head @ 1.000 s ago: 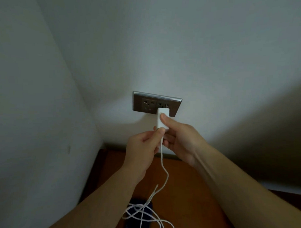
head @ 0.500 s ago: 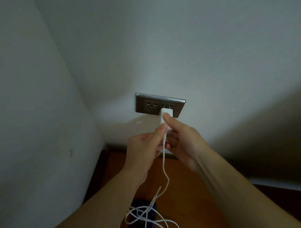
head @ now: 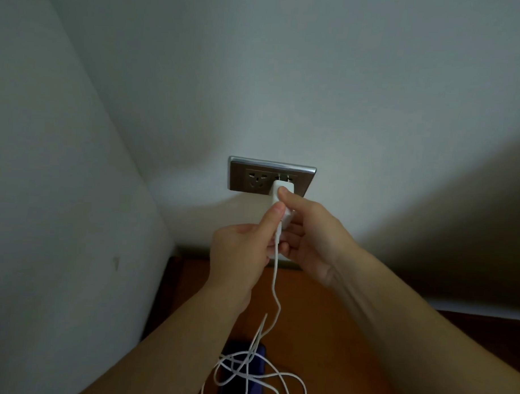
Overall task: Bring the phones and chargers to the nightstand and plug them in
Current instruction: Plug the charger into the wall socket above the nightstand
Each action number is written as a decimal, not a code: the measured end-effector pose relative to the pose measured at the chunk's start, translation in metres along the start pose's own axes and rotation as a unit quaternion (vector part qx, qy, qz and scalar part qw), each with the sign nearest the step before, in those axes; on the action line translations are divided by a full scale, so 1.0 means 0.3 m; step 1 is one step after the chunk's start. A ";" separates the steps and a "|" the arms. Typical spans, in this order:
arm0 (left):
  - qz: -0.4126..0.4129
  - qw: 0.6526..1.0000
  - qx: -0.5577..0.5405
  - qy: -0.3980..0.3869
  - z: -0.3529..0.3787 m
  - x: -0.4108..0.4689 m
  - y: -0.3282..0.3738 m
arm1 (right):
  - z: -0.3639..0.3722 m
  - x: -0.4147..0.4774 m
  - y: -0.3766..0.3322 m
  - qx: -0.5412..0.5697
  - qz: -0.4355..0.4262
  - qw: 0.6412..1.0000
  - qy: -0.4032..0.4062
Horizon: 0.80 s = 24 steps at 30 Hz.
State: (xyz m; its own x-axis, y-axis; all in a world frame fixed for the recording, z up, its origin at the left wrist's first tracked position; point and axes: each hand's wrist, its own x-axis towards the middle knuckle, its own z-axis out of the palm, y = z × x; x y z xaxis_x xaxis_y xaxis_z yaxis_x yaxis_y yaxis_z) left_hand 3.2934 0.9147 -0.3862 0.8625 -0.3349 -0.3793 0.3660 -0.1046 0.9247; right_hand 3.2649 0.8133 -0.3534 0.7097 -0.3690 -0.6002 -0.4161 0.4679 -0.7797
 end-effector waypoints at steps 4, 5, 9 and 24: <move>-0.011 1.000 -0.002 -0.008 0.012 -0.002 -0.012 | 0.000 -0.002 0.001 -0.011 -0.012 1.000 0.018; -0.010 1.000 -0.001 -0.006 0.015 -0.003 -0.014 | 0.000 0.000 0.003 -0.014 -0.017 0.999 0.024; -0.005 1.000 -0.014 -0.006 0.018 -0.007 -0.010 | 0.001 0.002 0.014 -0.007 -0.035 0.999 0.037; 0.022 1.000 -0.017 0.000 0.029 -0.013 -0.007 | -0.005 0.025 -0.005 -0.001 -0.016 1.000 0.026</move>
State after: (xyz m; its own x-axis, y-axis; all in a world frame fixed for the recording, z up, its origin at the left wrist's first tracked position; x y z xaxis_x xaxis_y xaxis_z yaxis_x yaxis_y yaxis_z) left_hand 3.2862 0.9080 -0.3863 0.8783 -0.3377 -0.3384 0.3394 -0.0581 0.9388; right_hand 3.2699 0.8086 -0.3571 0.6915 -0.4252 -0.5839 -0.3953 0.4539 -0.7986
